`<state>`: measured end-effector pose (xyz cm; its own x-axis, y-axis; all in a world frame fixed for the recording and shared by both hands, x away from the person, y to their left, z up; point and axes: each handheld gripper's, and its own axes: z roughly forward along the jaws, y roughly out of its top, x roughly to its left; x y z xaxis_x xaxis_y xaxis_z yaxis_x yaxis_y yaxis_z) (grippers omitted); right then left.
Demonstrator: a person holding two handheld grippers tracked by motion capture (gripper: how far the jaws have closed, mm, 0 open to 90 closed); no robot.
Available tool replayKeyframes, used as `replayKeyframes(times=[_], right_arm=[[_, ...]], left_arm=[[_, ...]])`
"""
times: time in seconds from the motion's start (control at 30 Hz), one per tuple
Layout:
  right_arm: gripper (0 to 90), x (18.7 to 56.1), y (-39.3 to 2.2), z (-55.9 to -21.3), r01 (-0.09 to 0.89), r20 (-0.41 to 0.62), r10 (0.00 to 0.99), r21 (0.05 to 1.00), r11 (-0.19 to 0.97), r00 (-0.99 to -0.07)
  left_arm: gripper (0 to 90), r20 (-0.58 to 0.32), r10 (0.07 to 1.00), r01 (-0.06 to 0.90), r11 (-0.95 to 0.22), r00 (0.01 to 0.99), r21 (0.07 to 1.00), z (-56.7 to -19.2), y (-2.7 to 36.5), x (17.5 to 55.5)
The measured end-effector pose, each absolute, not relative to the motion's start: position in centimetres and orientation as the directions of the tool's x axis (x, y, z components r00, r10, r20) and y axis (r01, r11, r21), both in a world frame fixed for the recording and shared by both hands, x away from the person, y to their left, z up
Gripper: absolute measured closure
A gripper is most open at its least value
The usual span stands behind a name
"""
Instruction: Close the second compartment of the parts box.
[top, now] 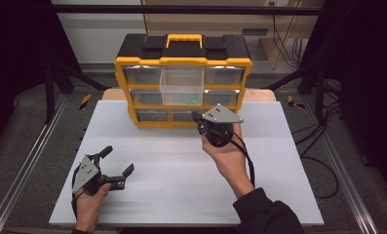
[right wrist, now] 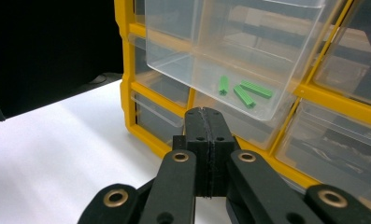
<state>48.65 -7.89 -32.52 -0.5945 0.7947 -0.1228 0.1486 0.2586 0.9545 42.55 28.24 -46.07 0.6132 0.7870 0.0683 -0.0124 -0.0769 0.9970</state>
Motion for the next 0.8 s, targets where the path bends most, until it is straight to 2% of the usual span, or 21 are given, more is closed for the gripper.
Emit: replayKeyframes(times=[0.8], right_arm=[[90.0,49.40,-7.87,-32.17,0.140,-0.119,0.802,0.959,0.245,-0.586]], left_arm=[[0.2,0.067,0.788,-0.013,-0.075,0.612,0.997,-46.06,28.31,42.55]])
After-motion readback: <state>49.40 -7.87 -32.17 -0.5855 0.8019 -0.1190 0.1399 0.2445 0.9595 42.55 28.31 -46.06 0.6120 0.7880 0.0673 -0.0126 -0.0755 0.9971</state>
